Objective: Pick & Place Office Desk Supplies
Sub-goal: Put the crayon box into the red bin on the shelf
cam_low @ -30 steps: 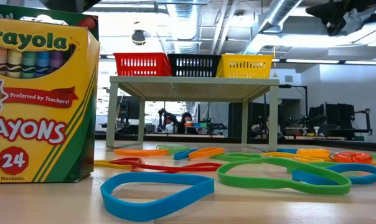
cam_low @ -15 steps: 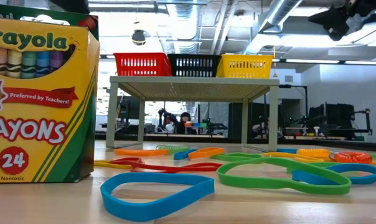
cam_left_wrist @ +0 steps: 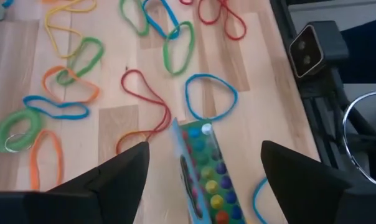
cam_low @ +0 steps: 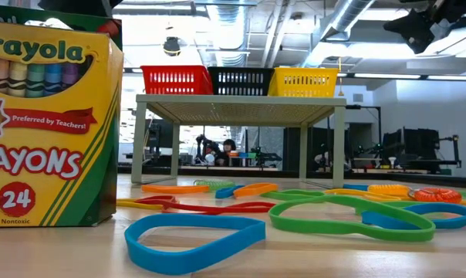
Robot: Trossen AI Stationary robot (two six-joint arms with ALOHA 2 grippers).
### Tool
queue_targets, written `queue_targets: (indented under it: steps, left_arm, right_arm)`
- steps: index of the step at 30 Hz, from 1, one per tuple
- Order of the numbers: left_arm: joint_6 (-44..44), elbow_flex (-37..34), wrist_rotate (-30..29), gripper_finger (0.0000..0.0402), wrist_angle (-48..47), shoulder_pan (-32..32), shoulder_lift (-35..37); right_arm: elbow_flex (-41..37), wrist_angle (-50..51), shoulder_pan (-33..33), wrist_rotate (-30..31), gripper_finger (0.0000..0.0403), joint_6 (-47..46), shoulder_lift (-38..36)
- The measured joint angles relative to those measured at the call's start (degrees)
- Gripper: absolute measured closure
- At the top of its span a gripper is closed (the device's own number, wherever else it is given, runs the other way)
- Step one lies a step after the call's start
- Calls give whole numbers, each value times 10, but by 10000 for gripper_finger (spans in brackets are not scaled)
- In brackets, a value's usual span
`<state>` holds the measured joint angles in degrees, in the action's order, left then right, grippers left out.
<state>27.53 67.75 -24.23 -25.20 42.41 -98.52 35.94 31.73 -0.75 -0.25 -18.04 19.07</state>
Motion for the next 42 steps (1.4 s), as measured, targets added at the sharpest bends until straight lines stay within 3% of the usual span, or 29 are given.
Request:
queue_targets:
  steps: [10,16,22,34,38,42]
  left_arm:
    - [48,0,13,100,-9,0,-47]
    - [93,0,13,110,-19,0,-40]
    - [138,0,18,169,-65,-1,-32]
    - [139,0,31,291,-51,-1,-31]
    - [136,0,32,308,-50,-1,-22]
    - [134,-1,32,297,-60,-13,13]
  right_arm:
    - [0,0,0,0,168,-5,0]
    - [0,0,0,0,168,-5,0]
    - [0,0,0,0,168,-5,0]
    - [0,0,0,0,168,-15,0]
    - [0,0,0,0,168,-15,0]
    - [0,0,0,0,168,-15,0]
